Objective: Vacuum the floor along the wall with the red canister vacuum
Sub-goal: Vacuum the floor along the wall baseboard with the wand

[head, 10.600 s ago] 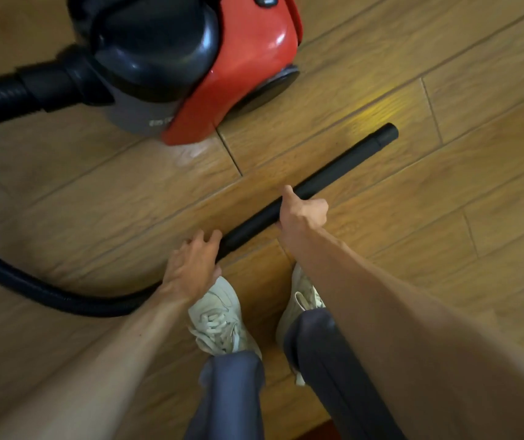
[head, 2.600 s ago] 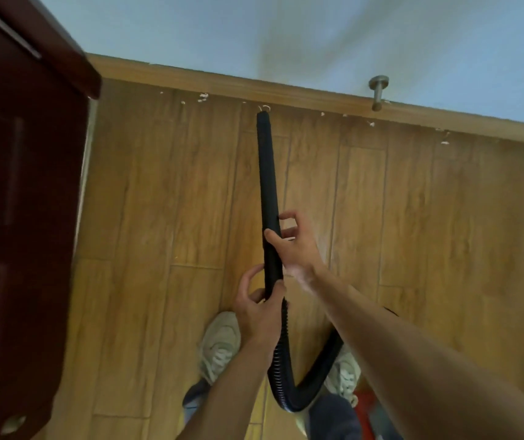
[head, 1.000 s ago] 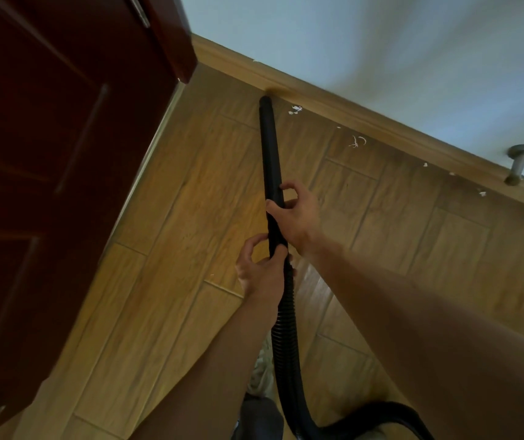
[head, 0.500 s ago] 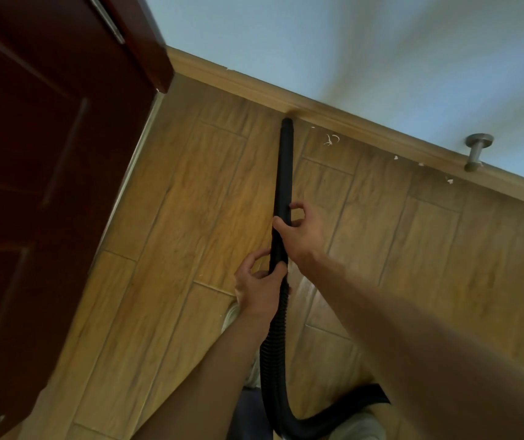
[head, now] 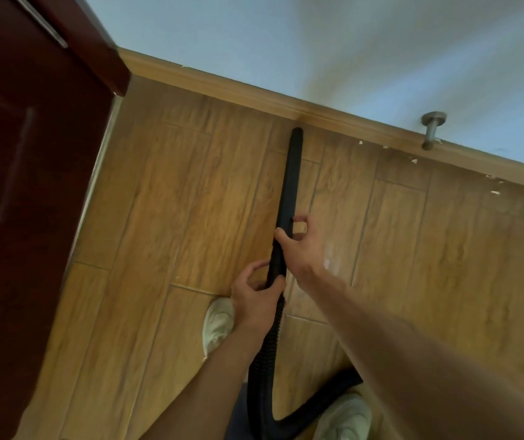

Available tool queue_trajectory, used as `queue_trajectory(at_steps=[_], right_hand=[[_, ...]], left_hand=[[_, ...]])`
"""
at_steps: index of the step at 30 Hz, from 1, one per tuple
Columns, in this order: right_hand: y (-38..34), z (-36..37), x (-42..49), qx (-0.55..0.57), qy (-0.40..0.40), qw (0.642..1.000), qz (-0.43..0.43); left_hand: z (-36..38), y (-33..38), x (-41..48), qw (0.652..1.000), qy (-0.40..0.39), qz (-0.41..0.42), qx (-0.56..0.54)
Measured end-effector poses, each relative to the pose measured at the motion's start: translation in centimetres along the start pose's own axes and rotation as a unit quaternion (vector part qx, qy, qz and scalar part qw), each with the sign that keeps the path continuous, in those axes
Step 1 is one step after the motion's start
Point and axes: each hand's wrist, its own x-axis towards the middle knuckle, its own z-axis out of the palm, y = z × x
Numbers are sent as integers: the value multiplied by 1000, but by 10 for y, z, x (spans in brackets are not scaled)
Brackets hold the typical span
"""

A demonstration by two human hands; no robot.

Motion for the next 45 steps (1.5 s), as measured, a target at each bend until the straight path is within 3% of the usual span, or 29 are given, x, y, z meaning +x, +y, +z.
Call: queue_trajectory(at_steps=[11, 18, 24, 36, 45], right_hand=[[0, -24, 0, 38, 62, 996, 49], [-2, -46, 12, 148, 125, 975, 107], [-3, -67, 24, 167, 154, 969, 100], [9, -104, 30, 196, 146, 962, 127], [29, -155, 29, 233, 165, 946, 150]], left_hand=[[19, 8, -4, 998, -43, 14, 44], [39, 22, 4, 994, -82, 9, 73], [64, 31, 9, 990, -102, 2, 92], [97, 26, -3, 986, -101, 14, 130], [135, 18, -29, 975, -143, 15, 170]])
